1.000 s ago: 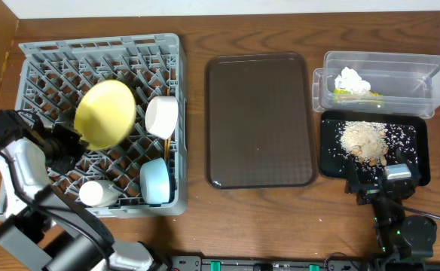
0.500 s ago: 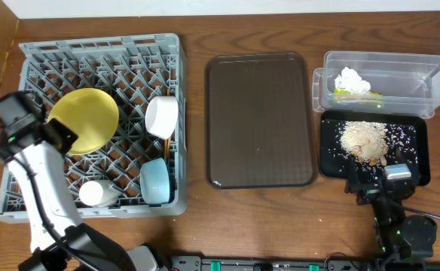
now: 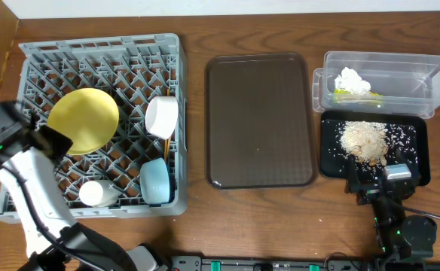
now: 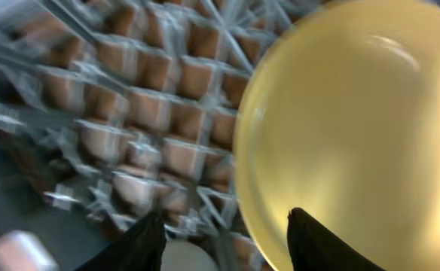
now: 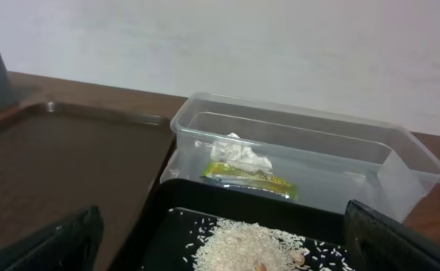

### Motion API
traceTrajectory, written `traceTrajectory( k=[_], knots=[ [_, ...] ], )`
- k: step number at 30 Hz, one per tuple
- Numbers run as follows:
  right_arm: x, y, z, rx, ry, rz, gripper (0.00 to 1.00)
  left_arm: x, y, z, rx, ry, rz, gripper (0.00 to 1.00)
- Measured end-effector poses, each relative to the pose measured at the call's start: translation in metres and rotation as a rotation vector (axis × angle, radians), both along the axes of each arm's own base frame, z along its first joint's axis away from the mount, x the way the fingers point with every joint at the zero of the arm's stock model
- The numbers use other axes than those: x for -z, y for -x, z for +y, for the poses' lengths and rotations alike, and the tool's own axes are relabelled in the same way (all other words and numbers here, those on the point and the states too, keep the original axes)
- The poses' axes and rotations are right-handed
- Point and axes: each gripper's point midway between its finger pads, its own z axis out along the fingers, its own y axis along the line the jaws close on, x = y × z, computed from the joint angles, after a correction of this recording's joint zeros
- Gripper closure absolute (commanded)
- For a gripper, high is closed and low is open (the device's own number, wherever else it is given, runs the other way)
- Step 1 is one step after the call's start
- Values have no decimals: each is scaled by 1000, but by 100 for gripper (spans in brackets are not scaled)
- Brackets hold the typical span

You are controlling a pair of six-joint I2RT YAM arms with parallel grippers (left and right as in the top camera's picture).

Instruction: Sort waste into correct bins and load items into the dishwasher

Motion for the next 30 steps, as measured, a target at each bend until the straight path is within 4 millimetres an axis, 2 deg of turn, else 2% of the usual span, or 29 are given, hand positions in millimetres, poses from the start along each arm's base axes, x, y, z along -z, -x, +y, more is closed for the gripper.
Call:
traceTrajectory(
  k=[4, 12, 21, 30],
  knots=[
    [0, 0, 0, 0, 0, 0, 1, 5, 1, -23, 19, 225, -102, 45],
    [0, 0, 0, 0, 0, 0, 1, 15, -20, -43, 64, 433, -215, 44],
    [0, 0, 0, 0, 0, 0, 1, 47, -35, -37, 27, 530, -214, 45],
    [0, 0, 0, 0, 0, 0, 1, 49, -34, -34, 10, 539, -219, 45]
  ],
)
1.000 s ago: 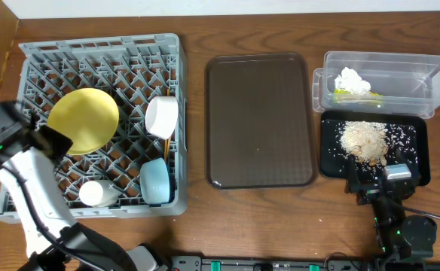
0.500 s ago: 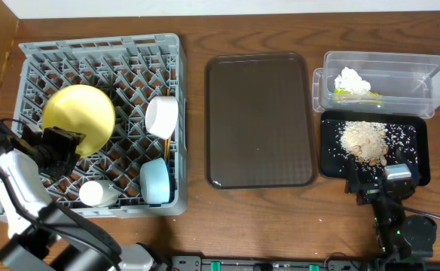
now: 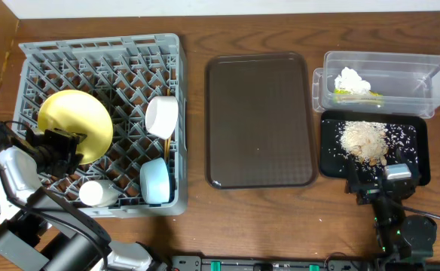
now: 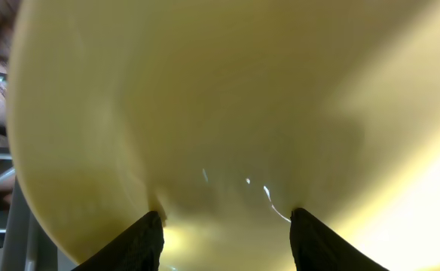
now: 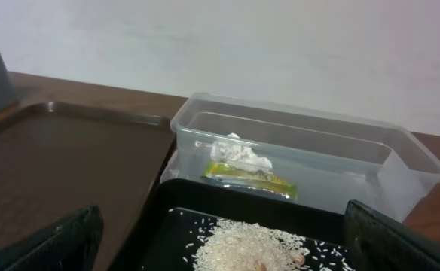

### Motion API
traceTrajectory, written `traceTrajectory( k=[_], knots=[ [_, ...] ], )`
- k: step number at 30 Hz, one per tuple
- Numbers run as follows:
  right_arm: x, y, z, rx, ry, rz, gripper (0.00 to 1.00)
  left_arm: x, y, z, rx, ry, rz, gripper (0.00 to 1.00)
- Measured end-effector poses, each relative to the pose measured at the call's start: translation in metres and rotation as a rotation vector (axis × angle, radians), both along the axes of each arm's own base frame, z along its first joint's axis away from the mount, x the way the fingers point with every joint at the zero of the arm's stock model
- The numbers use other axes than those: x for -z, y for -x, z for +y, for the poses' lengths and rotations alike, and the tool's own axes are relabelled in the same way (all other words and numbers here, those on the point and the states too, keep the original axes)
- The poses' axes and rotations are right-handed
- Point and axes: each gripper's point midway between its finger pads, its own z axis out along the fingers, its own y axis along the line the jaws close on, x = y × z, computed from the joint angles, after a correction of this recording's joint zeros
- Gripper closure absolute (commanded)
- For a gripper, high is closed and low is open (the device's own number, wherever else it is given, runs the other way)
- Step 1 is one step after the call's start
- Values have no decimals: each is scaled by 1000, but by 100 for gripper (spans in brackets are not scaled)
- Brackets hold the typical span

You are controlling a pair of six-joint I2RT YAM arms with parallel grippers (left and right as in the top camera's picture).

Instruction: Sort waste into correct bins and load items into the dishwasher

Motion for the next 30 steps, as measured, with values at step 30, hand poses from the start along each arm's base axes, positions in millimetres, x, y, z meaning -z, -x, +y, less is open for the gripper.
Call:
traceTrajectory(
  k=[30],
  knots=[
    [0, 0, 0, 0, 0, 0, 1, -61, 2, 33, -42, -152, -216, 39]
  ],
)
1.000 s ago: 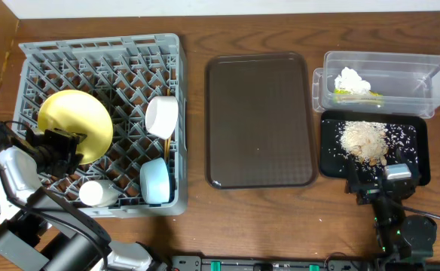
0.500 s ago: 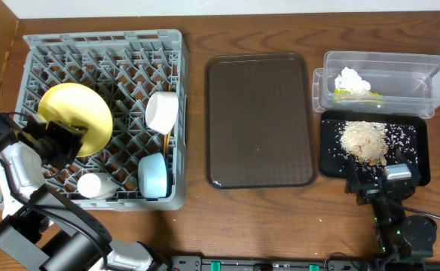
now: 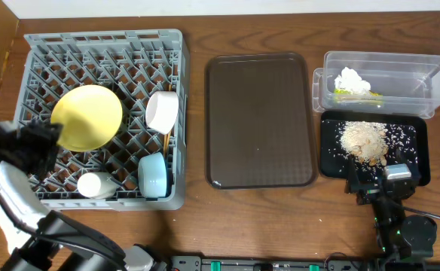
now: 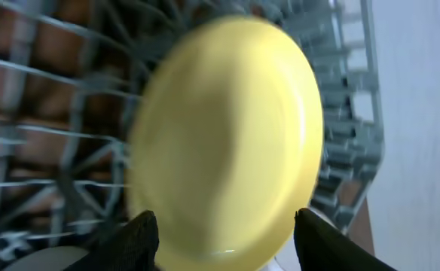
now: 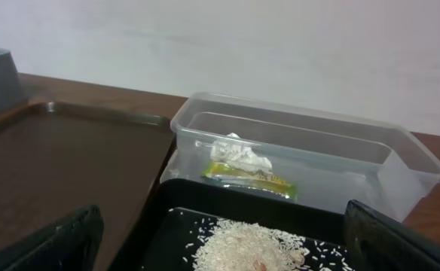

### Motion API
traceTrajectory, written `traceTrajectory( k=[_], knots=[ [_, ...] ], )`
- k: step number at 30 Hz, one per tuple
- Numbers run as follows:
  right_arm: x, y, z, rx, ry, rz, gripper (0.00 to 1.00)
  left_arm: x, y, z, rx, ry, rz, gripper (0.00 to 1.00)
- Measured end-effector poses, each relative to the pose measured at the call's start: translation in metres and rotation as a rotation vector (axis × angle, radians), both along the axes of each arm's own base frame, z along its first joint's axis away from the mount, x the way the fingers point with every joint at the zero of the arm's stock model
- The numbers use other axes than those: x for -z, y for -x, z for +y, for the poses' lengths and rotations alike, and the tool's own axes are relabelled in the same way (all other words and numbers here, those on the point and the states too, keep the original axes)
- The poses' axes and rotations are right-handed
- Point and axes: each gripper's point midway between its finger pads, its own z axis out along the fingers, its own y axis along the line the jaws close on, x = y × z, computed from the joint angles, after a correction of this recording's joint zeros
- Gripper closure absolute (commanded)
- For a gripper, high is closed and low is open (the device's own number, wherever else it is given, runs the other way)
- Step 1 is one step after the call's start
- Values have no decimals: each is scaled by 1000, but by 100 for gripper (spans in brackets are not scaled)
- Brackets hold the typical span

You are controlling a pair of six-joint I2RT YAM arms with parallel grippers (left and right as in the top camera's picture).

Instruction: Sort waste into correct bins and load items into the dishwasher

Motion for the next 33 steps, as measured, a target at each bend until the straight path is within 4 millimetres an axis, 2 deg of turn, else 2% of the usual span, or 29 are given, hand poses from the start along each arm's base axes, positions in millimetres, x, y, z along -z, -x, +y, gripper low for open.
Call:
traceTrajectory(
  k=[3, 7, 12, 16, 19, 24, 28, 33],
  knots=[
    [0, 0, 0, 0, 0, 0, 1, 6, 7, 9, -34, -7, 31, 38],
    [0, 0, 0, 0, 0, 0, 1, 19, 11, 12, -39, 2, 74, 38],
    [0, 0, 0, 0, 0, 0, 1, 49, 11, 14, -29, 51, 130, 38],
    [0, 0, 0, 0, 0, 0, 1, 69, 1, 20, 2, 67, 111, 38],
    [0, 0, 0, 0, 0, 0, 1, 76, -9, 15, 48, 99, 53, 38],
    [0, 0, 0, 0, 0, 0, 1, 78, -15, 17, 92, 82, 9, 54],
    [0, 0, 0, 0, 0, 0, 1, 75, -18, 21, 109, 53, -16, 58],
    [0, 0, 0, 0, 0, 0, 1, 69, -26, 19, 146, 29, -63, 72]
  ],
)
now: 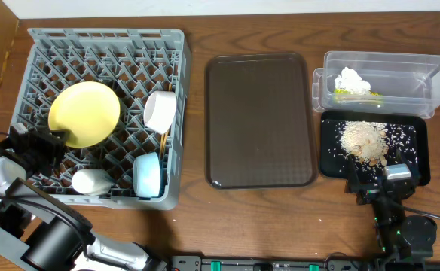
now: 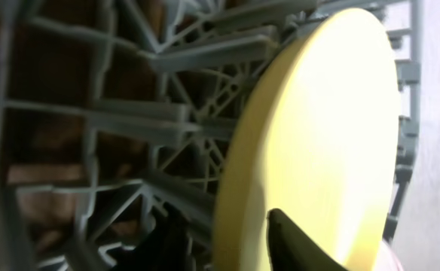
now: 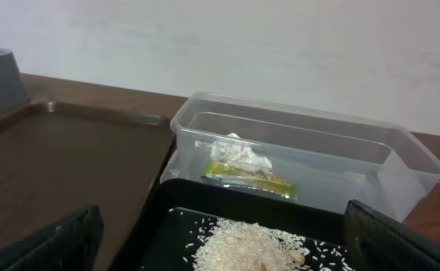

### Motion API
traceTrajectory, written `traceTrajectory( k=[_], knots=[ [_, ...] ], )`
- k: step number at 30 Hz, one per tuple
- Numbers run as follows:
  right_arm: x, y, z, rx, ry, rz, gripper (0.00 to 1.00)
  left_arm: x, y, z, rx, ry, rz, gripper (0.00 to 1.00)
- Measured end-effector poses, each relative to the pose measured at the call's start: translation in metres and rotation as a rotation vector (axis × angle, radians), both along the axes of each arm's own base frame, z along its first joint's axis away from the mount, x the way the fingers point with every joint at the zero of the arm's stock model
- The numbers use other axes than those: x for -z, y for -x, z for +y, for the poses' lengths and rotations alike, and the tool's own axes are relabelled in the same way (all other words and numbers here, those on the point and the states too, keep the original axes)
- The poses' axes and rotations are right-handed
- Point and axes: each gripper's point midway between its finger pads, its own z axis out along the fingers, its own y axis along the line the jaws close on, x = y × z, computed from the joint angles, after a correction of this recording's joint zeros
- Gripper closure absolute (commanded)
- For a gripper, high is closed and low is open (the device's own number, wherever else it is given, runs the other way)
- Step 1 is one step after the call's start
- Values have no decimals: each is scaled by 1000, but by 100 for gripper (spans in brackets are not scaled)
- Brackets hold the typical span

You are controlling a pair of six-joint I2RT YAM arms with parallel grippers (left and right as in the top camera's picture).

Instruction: Sort waste into correct bins and load items into the dishwasher

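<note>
A grey dish rack (image 1: 107,45) fills the table's left side. In it a yellow plate (image 1: 84,113) stands tilted on edge. My left gripper (image 1: 45,143) is at the plate's lower left rim. In the left wrist view the plate (image 2: 333,135) is seen edge-on, and the gripper (image 2: 231,245) has one finger on each side of the rim, shut on it. The rack bars (image 2: 129,120) lie behind. My right gripper (image 1: 378,177) rests open at the near edge of the black tray; in the right wrist view the gripper (image 3: 224,245) holds nothing.
The rack also holds a white cup (image 1: 160,111), a blue bowl (image 1: 148,175) and a second white cup (image 1: 90,181). A brown tray (image 1: 259,120) sits mid-table. At the right are a clear bin (image 1: 401,71) with tissue and a wrapper, and a black tray (image 1: 333,162) of rice.
My left gripper's fingers were apart with the plate's face ahead of them; now they are closer together, with the plate's rim between them. The rack's contents sit slightly further left. The right arm is unchanged.
My left gripper was open beside the plate's left rim in the skewed rack. Then it was pressed close to the plate's face. After that the rack lay further back and squarer, with the plate ahead of open fingers. Now the fingers grip the rim. The right arm stayed still.
</note>
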Motion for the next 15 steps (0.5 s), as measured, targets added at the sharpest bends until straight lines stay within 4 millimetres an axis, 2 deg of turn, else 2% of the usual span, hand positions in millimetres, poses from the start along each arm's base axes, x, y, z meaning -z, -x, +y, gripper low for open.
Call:
traceTrajectory(
  k=[2, 3, 5, 15],
  knots=[
    [0, 0, 0, 0, 0, 0, 1, -3, -2, -2, 14, 3, -23, 81],
    [0, 0, 0, 0, 0, 0, 1, -5, -4, -2, 20, 2, -34, 81],
    [0, 0, 0, 0, 0, 0, 1, -7, -6, -3, 30, 4, -53, 92],
    [0, 0, 0, 0, 0, 0, 1, -16, -10, -10, 85, 7, -118, 93]
  ],
)
